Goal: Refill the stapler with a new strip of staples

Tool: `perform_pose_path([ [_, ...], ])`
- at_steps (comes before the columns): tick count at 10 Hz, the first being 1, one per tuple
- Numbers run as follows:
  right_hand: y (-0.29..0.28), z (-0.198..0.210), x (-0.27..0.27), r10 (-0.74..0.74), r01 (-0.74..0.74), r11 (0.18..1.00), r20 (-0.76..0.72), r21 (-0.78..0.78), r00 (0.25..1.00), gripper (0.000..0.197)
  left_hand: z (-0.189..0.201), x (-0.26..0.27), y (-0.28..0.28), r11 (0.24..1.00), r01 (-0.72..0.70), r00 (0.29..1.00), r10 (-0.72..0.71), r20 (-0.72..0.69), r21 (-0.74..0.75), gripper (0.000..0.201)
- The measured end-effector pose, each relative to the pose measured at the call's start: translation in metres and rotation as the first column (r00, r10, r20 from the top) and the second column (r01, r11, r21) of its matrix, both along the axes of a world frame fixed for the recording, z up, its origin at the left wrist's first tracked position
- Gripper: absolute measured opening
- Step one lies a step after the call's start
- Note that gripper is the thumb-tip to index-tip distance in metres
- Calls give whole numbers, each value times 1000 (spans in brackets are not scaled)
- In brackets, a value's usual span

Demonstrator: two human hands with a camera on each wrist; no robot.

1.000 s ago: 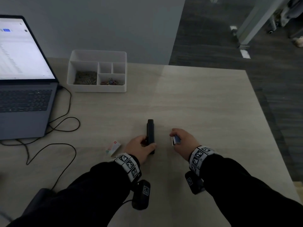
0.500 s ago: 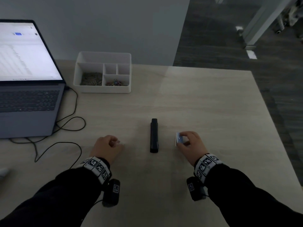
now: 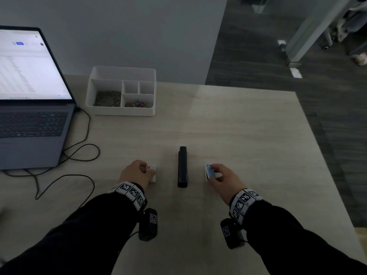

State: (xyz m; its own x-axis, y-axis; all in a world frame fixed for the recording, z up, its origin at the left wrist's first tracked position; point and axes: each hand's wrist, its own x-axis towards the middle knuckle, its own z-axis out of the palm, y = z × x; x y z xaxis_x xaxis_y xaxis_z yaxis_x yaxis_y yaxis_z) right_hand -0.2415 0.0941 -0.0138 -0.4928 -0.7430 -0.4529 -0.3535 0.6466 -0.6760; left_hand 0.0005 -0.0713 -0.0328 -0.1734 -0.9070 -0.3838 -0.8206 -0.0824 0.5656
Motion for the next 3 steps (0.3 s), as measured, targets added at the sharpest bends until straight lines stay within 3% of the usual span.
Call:
perform_pose_path([
  [3, 10, 32, -2, -67, 67, 994, -2, -89, 998, 47, 14, 9, -4, 999, -37, 997, 37, -63, 4, 37],
])
